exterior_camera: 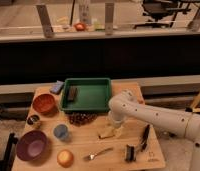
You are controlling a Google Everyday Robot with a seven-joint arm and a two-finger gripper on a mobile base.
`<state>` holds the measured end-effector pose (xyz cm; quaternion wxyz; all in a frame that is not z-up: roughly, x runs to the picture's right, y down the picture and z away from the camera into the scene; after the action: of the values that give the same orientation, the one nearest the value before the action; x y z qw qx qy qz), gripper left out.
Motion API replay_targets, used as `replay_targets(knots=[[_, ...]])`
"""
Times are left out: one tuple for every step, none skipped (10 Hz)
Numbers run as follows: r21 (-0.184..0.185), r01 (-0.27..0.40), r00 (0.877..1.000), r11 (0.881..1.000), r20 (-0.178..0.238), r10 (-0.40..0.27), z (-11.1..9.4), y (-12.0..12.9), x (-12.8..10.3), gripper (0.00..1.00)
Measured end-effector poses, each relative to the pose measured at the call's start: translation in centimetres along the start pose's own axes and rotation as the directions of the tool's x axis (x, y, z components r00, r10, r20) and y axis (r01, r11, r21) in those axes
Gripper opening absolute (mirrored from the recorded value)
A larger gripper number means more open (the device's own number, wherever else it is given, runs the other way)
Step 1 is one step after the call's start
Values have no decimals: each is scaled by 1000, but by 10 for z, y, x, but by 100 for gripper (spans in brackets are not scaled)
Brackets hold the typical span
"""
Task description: Place banana in plastic cup
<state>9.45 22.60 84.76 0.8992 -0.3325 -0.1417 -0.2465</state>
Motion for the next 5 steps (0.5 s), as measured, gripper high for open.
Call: replay_targets(knots=[[-6, 2, 1000, 1000, -1, -2, -1, 2, 0, 22], [-8, 4, 1000, 1000, -2, -4, -4, 3, -1, 9], [-15, 3, 1000, 1000, -2, -3, -4, 7, 0, 3], [-14, 4, 1000, 1000, -4, -4, -5, 7, 1, 0], [-13, 5, 1000, 1000, -3, -5, -6, 6, 1, 0]])
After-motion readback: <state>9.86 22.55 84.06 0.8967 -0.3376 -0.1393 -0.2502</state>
